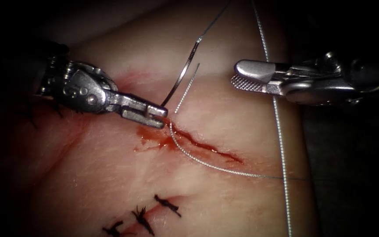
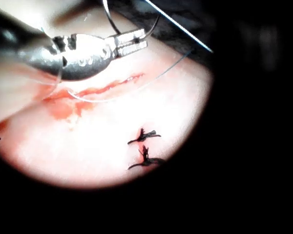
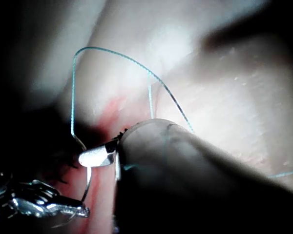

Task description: Wound Closure

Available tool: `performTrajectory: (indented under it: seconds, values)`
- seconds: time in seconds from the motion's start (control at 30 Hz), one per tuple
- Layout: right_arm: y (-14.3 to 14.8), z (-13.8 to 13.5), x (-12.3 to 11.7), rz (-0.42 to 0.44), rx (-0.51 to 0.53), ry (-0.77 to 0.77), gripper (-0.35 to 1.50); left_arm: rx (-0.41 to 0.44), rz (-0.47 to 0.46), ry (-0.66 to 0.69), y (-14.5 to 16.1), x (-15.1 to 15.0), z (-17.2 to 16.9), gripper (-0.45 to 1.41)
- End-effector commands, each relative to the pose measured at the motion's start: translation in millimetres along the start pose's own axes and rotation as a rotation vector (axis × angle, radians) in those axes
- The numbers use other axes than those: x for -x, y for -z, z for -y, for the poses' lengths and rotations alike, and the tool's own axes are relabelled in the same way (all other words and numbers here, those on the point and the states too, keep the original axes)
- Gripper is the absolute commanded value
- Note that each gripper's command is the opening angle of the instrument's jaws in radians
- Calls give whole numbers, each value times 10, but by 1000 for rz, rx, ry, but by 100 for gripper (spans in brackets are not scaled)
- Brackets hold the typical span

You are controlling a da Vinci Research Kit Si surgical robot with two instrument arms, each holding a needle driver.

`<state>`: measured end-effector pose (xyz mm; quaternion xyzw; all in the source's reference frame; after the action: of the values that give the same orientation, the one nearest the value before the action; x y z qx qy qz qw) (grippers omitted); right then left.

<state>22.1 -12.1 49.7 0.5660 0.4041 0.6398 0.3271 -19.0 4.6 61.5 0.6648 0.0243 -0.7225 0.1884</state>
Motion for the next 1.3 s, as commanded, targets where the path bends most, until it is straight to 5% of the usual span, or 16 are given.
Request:
performTrajectory:
  seconds: [0.03, 0.1, 0.2, 0.4, 0.7, 0.93, 1.3]
  values:
    - [-8, 9, 4, 3, -10, 29, 113, 10, 28, 0, -9, 9, -3, -45]
    - [-1, 23, 3, 2, -14, 62, 96, 3, 54, -6, -13, 16, -8, -45]
    - [2, 35, 1, 0, -12, 50, 96, -29, 95, -9, -13, 25, -7, -45]
    - [-18, 8, 11, -16, 3, 81, 98, -61, 127, -2, -12, 30, 0, -45]
    - [-42, -44, -16, -44, 218, 356, 96, -66, 130, 12, -16, 28, 0, -45]
    - [-49, -46, -49, -143, 243, 448, 79, -80, 139, 36, -17, 28, 0, -45]
    - [-67, -59, -44, -157, 247, 479, 76, -97, 147, 75, -19, 26, 0, -45]
